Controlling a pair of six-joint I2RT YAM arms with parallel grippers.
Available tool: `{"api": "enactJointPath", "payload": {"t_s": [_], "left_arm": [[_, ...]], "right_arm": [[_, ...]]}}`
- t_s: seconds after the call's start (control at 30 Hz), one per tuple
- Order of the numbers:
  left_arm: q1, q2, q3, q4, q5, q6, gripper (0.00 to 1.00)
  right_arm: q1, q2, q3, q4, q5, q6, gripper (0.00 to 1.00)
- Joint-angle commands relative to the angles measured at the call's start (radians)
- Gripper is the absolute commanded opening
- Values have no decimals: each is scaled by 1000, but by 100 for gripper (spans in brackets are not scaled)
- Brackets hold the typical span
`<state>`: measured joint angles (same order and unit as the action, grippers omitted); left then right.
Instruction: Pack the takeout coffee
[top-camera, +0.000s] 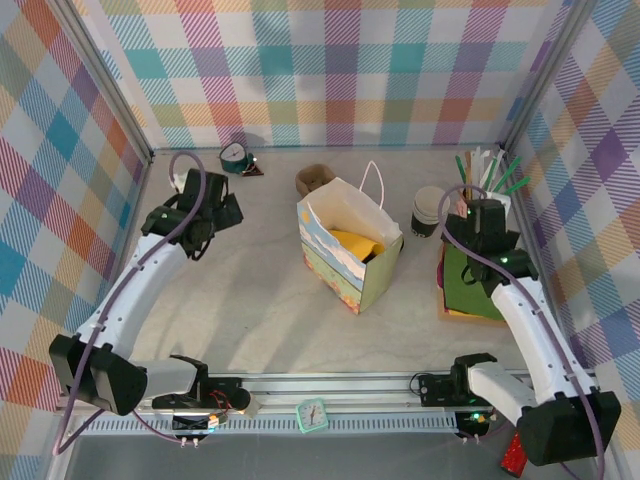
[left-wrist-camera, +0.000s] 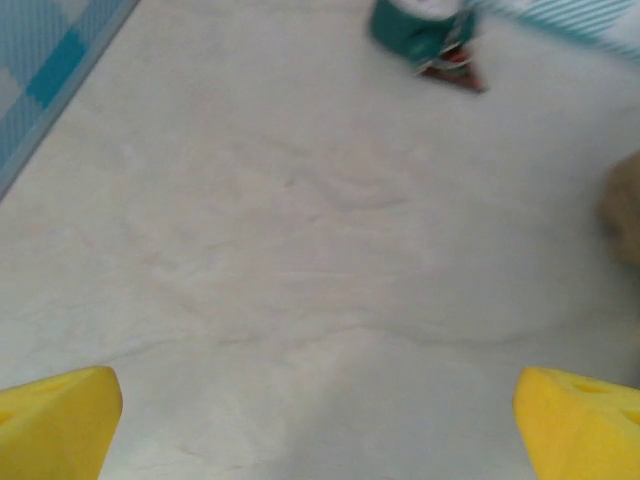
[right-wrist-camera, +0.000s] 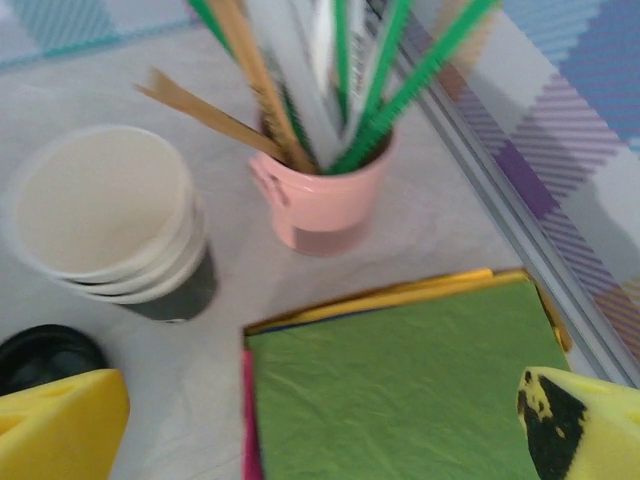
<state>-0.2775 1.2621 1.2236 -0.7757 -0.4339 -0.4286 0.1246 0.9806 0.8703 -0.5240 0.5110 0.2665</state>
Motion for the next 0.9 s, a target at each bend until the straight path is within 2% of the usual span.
{"api": "enactJointPath", "payload": {"t_s": [0.0, 0.1, 0.23, 0.33, 0.57, 0.63, 0.7, 0.77, 0.87], "left_arm": [[75, -52, -117, 137, -90, 34, 100], [98, -73, -281, 333, -235, 88, 100], [148, -24, -395, 506, -247, 152, 100], [179, 18, -473, 686, -149, 179, 100], [181, 134, -644, 1167, -56, 318, 100], [181, 167, -702, 1309, -16, 346, 100], [184, 198, -746, 1409, 32, 363, 100], [184, 245, -786, 1528, 87, 388, 100], [184, 280, -788, 1564, 184, 428, 100]], "right_arm": [[-57, 30, -102, 215, -41, -52, 99], [-63, 99, -197, 403, -62, -148, 99], [-67, 193, -276, 622, -108, -150, 99], [-71, 256, -339, 817, -190, -160, 99], [-75, 386, -440, 1143, -243, -197, 99], [-75, 430, -486, 1284, -273, -202, 99], [-75, 464, -516, 1376, -289, -206, 99], [-76, 470, -513, 1375, -327, -223, 99], [-80, 552, -543, 1514, -393, -249, 99]]}}
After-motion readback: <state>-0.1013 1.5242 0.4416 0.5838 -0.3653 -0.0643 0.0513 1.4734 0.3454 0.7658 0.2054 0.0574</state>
